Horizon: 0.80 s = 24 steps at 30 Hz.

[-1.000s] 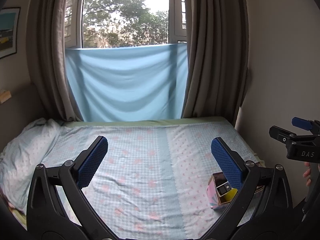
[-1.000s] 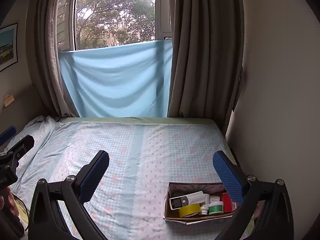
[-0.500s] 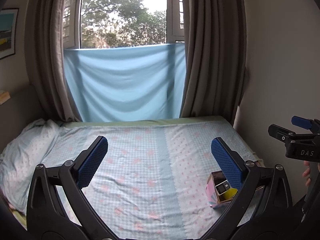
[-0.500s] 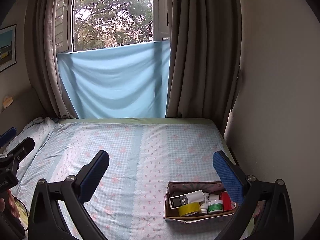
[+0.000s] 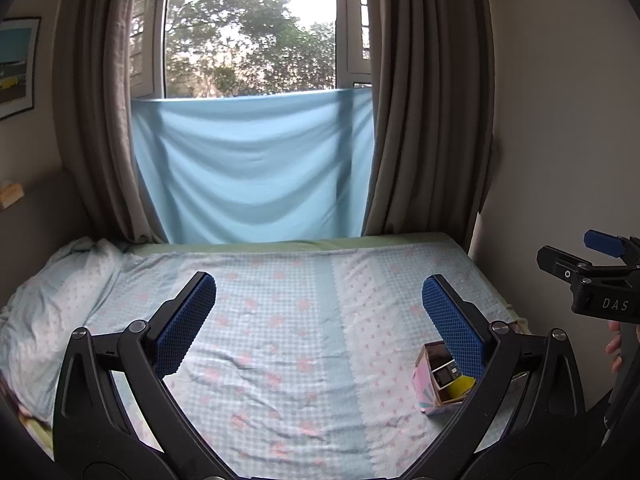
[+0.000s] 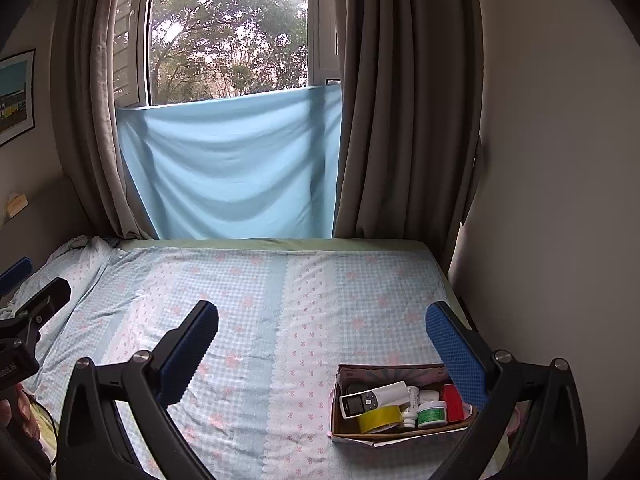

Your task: Organize rigid objects

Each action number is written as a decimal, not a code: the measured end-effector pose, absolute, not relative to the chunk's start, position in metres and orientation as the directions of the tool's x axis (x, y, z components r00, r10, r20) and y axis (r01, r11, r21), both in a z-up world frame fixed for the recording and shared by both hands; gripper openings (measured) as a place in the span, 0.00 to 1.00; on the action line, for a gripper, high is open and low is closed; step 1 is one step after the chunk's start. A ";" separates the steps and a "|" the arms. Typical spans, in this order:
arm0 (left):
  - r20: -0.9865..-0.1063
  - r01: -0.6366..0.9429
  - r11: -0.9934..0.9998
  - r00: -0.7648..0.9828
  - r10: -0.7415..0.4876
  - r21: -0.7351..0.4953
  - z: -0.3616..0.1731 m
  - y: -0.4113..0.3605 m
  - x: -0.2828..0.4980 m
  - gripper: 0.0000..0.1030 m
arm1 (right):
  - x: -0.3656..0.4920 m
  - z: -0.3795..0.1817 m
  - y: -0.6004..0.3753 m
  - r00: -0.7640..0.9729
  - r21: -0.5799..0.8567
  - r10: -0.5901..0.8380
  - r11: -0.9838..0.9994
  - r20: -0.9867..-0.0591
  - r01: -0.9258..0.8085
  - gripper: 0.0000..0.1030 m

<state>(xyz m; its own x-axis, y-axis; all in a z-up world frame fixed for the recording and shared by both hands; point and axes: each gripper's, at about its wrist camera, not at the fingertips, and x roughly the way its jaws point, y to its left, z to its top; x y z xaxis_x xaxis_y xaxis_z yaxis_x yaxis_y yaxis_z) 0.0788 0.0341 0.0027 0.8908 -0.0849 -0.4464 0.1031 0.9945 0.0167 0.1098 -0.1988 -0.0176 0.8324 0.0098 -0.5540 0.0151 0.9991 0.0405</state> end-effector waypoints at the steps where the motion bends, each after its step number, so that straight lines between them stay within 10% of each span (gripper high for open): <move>1: -0.446 0.104 0.994 0.891 -0.085 0.018 0.003 0.034 0.079 1.00 | 0.109 -0.017 -0.199 0.834 0.040 0.009 0.999 -0.552 0.015 1.00; 24: -0.431 0.106 0.994 0.898 -0.087 0.020 0.005 0.037 0.079 1.00 | 0.113 -0.011 -0.200 0.841 0.038 0.000 0.999 -0.541 0.024 1.00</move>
